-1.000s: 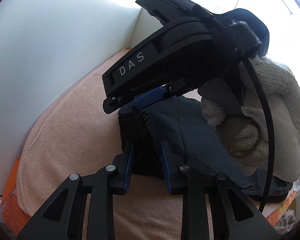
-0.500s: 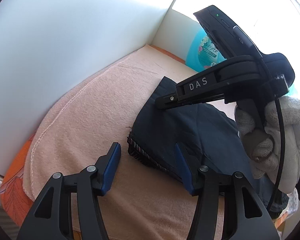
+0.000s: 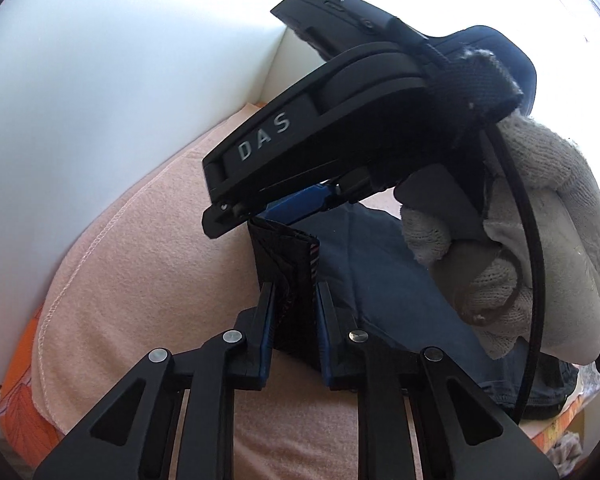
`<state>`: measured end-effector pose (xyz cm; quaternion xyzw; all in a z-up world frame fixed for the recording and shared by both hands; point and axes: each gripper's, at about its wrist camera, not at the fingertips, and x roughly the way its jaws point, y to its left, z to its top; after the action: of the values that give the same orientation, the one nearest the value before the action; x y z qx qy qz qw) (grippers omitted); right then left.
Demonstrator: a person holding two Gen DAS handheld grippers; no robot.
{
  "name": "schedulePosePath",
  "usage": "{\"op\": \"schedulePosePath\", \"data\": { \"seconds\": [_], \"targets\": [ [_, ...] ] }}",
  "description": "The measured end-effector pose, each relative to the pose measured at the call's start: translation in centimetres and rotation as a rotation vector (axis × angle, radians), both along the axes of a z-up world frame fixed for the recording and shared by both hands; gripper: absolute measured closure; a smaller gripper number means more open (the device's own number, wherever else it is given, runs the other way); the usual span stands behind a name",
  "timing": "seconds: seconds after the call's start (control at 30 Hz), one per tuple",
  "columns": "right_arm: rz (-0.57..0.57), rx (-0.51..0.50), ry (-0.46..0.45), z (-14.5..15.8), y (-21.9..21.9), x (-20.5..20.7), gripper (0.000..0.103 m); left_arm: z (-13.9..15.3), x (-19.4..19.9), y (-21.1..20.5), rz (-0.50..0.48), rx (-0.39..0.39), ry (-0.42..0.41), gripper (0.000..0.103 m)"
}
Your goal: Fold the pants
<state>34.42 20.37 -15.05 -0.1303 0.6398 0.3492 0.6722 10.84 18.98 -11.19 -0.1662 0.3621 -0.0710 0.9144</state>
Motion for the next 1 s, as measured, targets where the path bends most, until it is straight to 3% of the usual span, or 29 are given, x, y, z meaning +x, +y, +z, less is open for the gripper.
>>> {"op": "schedulePosePath", "data": {
  "seconds": [0.07,0.13,0.23,0.33,0.4,0.47,0.5,0.53,0.8,0.9,1.0],
  "targets": [
    [0.018,-0.025,-0.053,-0.2,0.1,-0.5,0.057,0.0,0.1,-0.2,-0.008,0.018,-0.002,0.086],
    [0.01,-0.039,-0.086,-0.3,-0.2,-0.5,0.082,-0.1,0.7,-0.9,-0.006,0.043,-0.005,0.086],
    [-0.034,0.01,-0.029,-0.7,-1.6,0.3,0.094,-0.2,0.6,-0.9,0.025,0.053,0.003,0.083],
    [-0.051,0.037,-0.028,-0.5,-2.2,0.4,0.097,-0.7,0.9,-1.3,0.032,0.058,0.037,0.06],
    [-0.06,0.055,-0.035,-0.4,-2.5,0.2,0.098,-1.2,1.3,-1.3,0.018,0.061,0.059,0.06],
    [-0.082,0.087,-0.033,-0.1,-3.2,0.0,0.098,-1.3,1.6,-1.1,-0.001,0.036,0.048,0.064],
    [-0.096,0.107,-0.031,0.2,-3.6,0.1,0.098,-1.1,1.7,-0.9,-0.003,0.017,0.034,0.08],
    [-0.111,0.131,-0.03,0.6,-4.0,0.2,0.098,-1.0,1.7,-0.6,-0.003,0.002,0.027,0.087],
    [-0.193,0.383,-0.044,5.7,-6.5,-0.4,0.099,2.5,-0.6,3.3,0.04,-0.104,-0.144,0.094],
    [-0.196,0.454,-0.05,6.9,-6.5,-1.1,0.099,3.9,-1.5,3.6,0.051,-0.08,-0.198,0.094],
    [-0.211,0.45,-0.035,6.4,-7.0,-1.1,0.099,3.6,-2.9,2.6,0.036,-0.058,-0.175,0.094]
  ]
}}
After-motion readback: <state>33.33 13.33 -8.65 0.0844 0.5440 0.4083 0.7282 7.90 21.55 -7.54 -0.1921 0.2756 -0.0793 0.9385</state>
